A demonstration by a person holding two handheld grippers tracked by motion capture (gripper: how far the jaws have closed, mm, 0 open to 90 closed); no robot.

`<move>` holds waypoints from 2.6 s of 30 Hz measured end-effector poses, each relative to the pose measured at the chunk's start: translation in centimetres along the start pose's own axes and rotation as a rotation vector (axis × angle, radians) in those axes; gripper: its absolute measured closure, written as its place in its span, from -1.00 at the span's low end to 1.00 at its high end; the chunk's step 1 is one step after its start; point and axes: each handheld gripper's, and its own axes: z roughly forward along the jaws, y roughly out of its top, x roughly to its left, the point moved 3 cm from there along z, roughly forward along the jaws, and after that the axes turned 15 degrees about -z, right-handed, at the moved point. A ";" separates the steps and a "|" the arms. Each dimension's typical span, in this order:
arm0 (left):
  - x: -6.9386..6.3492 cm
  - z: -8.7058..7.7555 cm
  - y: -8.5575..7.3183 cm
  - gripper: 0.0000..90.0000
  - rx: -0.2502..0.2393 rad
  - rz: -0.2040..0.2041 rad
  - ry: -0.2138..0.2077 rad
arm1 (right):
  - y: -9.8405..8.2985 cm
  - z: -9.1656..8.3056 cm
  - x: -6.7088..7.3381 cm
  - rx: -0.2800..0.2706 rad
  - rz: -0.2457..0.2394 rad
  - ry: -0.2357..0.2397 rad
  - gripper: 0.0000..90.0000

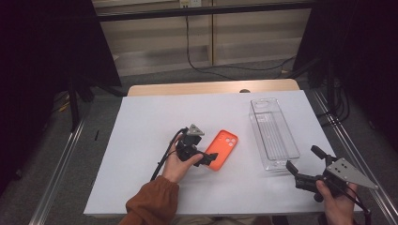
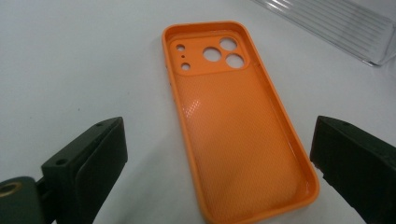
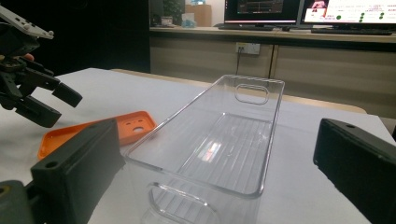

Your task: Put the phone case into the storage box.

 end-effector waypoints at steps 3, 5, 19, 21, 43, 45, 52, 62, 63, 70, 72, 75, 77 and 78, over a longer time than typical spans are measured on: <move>0.0 0.7 0.3 -0.91 0.021 -0.013 0.002 | 0.0 0.0 0.0 0.002 -0.002 0.000 -1.00; -0.2 1.3 0.4 -0.91 0.040 -0.014 0.021 | 0.0 0.0 0.0 0.000 0.000 -0.002 -1.00; -1.0 3.8 1.8 -0.87 0.113 -0.041 0.020 | 0.0 0.0 0.0 0.002 0.002 0.003 -1.00; -1.1 4.1 2.0 -0.87 0.132 -0.039 0.029 | 0.0 0.0 0.0 -0.001 0.002 0.005 -1.00; -2.1 6.3 2.6 -0.93 0.168 -0.023 0.139 | 0.0 0.0 0.0 -0.002 0.003 0.004 -1.00; -2.4 6.4 2.5 -0.91 0.179 -0.003 0.164 | 0.0 0.0 0.0 0.002 0.004 0.005 -1.00; -2.7 6.7 2.4 -0.92 0.181 0.014 0.202 | -0.1 0.0 0.0 0.002 0.007 0.005 -1.00; -2.8 6.7 2.2 -0.92 0.174 0.016 0.211 | 0.0 0.0 0.0 0.001 0.004 0.007 -1.00; -2.8 6.6 2.3 -0.91 0.177 0.019 0.211 | 0.0 0.0 0.0 0.001 0.003 0.006 -1.00; -2.9 6.3 2.4 -0.71 0.195 0.017 0.213 | -0.1 0.0 0.0 0.002 0.000 0.005 -1.00; -2.9 6.3 2.5 -0.70 0.198 0.019 0.211 | 0.0 0.0 0.0 0.001 -0.002 0.006 -1.00; -2.9 6.2 2.5 -0.69 0.201 0.019 0.204 | -0.1 0.0 0.0 0.003 0.001 0.006 -1.00; -2.8 6.1 2.6 -0.68 0.207 0.024 0.202 | -0.1 0.0 0.0 0.003 0.003 0.003 -1.00; -2.8 6.1 2.5 -0.67 0.211 0.027 0.200 | -0.1 0.0 0.0 0.004 0.003 0.004 -1.00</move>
